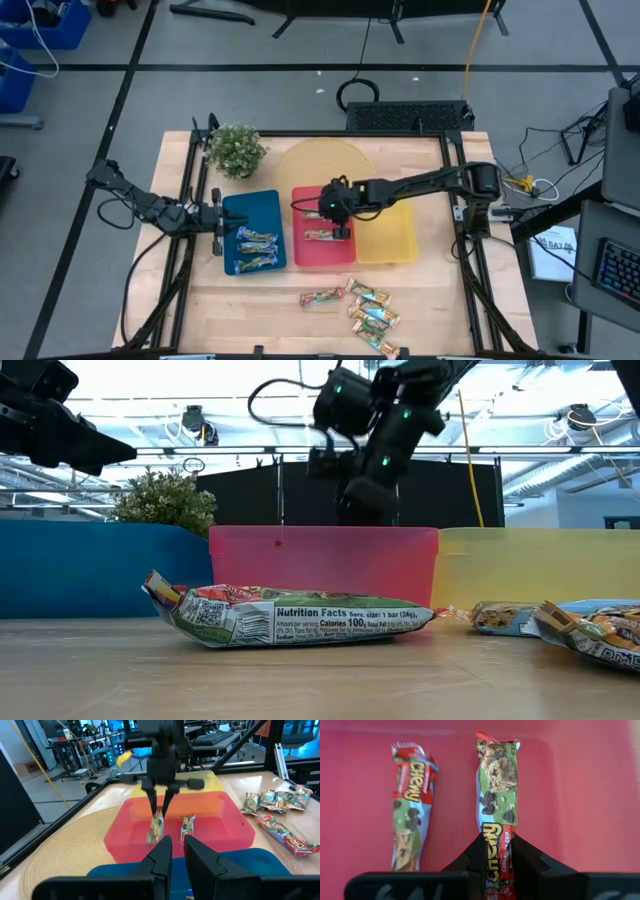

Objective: Pick and place Granola Bars by type
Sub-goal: Put the red granola bar into the pink bin

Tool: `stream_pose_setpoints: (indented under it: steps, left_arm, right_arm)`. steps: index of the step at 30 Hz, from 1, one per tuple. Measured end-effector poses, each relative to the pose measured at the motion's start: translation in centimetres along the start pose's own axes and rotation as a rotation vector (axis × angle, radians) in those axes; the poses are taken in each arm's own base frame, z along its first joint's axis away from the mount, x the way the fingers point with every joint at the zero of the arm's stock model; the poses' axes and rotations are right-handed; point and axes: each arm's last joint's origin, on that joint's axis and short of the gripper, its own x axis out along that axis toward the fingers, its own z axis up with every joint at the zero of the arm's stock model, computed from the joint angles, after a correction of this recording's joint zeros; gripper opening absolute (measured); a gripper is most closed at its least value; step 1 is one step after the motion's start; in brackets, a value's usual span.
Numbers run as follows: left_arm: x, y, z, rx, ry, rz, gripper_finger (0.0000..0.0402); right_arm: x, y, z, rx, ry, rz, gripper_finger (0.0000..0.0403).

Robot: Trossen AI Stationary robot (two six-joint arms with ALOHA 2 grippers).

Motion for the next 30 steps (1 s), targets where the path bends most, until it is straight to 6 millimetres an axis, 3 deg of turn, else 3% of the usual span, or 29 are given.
stream_pose_setpoints:
  steps: [7, 14, 23, 30]
  left_arm:
    - [0.0, 0.0, 0.0, 0.001, 0.0, 0.0, 0.0058]
    - [0.0, 0.0, 0.0, 0.001, 0.0, 0.0, 0.0058]
    - [0.0, 0.0, 0.0, 0.0, 0.0, 0.0, 0.0058]
    - [0.0, 0.0, 0.0, 0.001, 0.001, 0.0, 0.0058]
  right_arm:
    - [2.6, -0.4, -1.0, 0.016, 0.064, 0.027, 0.005]
    - [2.7, -0.4, -1.2, 0.051, 0.071, 0.064, 0.0073]
    - [0.1, -1.0, -0.5, 0.069, 0.037, -0.044, 0.0155]
    - [-4.5, -1.2, 0.6, 0.113, -0.058, -0.046, 0.0192]
